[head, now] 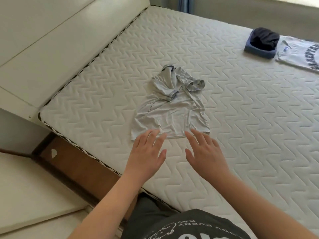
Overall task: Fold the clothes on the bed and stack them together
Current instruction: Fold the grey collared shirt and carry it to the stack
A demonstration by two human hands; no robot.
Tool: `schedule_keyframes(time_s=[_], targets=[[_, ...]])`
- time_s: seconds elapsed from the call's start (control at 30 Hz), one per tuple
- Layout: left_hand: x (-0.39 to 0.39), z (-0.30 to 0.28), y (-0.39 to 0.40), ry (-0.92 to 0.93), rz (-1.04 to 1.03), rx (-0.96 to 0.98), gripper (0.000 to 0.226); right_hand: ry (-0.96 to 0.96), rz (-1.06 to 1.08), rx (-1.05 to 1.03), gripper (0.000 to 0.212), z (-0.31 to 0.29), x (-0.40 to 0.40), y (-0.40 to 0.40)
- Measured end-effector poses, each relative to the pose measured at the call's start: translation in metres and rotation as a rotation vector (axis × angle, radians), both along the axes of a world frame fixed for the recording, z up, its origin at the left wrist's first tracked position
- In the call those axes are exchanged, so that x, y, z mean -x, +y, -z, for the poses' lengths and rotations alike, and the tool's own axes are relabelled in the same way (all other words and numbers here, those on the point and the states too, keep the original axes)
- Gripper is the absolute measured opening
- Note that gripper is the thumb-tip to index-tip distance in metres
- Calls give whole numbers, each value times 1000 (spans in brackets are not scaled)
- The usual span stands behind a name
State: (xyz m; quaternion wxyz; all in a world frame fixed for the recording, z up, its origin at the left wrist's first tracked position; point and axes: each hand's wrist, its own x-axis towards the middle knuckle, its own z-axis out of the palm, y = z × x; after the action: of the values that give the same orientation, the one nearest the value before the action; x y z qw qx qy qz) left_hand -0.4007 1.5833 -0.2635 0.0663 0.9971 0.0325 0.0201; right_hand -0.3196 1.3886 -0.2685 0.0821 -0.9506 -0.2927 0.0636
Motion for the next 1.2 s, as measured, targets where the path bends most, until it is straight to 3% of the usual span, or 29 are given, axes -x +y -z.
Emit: schedule_keyframes(time_s=[0.4,0.67,1.0,1.2], targets=[[-77,48,134,-67,320,108,45,76,310,28,63,35,-28,123],[-141,90,109,76,405,139,54,90,457,20,60,69,-65,94],[-210,204,70,282,405,143,63,265,467,104,63,196,-147,44],[-249,295,45,420,384,38,71,328,467,189,69,279,-199,25]])
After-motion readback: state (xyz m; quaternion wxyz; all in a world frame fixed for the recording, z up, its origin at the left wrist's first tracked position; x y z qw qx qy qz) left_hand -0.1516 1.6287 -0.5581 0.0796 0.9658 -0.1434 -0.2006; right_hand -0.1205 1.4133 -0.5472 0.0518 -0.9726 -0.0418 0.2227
